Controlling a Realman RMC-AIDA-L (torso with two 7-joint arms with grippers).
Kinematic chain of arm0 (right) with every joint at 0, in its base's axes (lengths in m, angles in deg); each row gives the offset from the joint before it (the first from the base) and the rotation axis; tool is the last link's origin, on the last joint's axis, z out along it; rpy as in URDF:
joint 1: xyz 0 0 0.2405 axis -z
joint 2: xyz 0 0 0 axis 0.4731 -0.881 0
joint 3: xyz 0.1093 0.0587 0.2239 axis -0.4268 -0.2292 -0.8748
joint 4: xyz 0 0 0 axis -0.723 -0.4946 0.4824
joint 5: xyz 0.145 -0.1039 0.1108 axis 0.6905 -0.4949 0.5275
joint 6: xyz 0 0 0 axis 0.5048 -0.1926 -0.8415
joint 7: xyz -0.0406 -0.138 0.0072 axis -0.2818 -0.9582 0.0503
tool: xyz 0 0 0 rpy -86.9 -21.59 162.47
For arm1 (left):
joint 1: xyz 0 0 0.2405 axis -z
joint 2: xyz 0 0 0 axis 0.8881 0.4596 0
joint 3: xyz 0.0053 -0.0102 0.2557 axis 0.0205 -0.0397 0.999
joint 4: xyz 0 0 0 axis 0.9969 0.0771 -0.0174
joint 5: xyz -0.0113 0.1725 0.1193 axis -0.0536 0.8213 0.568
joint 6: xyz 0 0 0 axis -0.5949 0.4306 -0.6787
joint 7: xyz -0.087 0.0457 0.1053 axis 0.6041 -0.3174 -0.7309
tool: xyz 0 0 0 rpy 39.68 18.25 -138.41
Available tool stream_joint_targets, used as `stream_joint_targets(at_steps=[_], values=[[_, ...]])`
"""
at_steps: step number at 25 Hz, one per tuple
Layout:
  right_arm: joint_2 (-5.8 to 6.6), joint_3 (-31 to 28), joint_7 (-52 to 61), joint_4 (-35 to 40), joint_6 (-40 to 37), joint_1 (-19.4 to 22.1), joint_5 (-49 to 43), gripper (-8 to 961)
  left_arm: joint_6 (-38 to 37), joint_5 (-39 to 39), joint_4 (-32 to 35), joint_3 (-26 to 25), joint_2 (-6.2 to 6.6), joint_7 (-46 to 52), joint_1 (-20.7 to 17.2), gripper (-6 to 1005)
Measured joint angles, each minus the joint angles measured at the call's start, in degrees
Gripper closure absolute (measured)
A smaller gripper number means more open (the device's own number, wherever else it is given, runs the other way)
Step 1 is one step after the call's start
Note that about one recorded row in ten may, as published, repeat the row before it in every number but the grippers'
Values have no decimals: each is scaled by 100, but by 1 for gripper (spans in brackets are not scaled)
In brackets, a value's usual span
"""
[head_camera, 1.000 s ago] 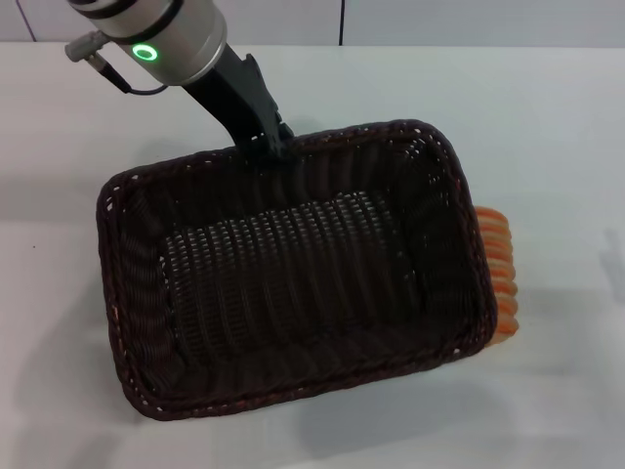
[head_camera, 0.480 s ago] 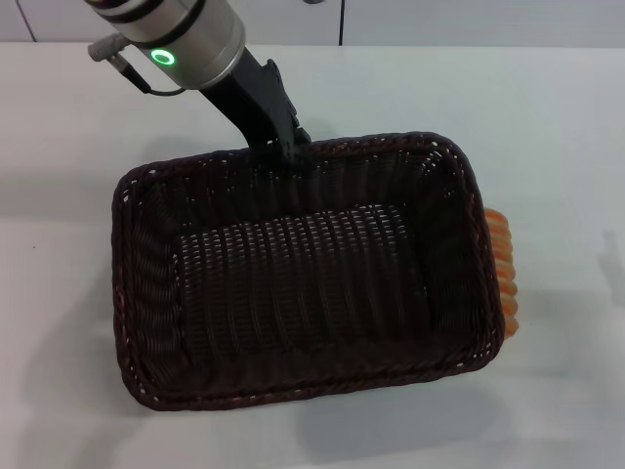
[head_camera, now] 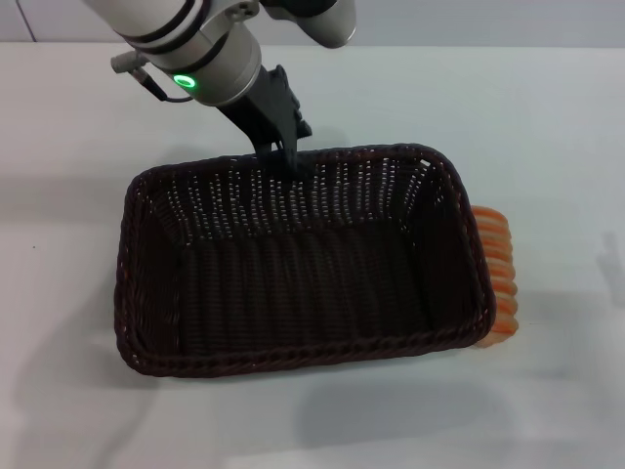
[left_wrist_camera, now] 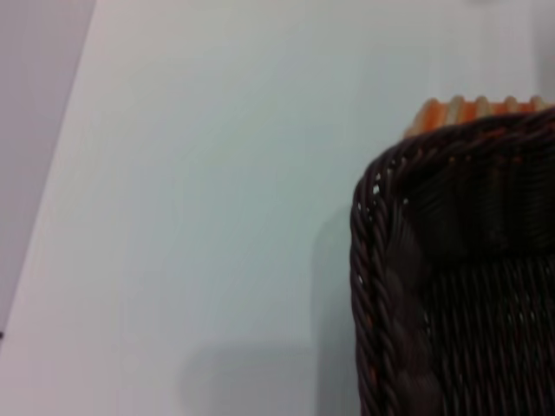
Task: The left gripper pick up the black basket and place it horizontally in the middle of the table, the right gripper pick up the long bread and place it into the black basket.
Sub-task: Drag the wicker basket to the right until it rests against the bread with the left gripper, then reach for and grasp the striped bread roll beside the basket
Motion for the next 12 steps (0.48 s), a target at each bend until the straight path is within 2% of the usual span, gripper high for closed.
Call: stream_joint_targets(at_steps=[4,5,6,8,9,10,11,12], values=[[6,0,2,-16,0,-1,0,145,-56,-9,-184,13,1,-3,-71,662],[11,-1,3,-27,0,-5,0,146,-270,48,-516,65,-3,21,-256,638],[11,-1,3,-27,0,-5,0,146,-270,48,-516,65,-3,21,-256,613],[14,-2,4,-29,0,-15,0,148,-824,185,-1049,146,-4,135,-562,565],[16,-3,5,-30,-9,-24,0,148,-824,185,-1049,146,-4,135,-562,463],[20,-3,6,-35,-31,-37,0,149,-1651,553,-1663,308,-2,383,-969,361],[20,-3,6,-35,-31,-37,0,150,-1651,553,-1663,308,-2,383,-969,335],[21,-4,7,-36,-42,-50,0,150,-2323,925,-1974,464,-1,661,-1233,308]])
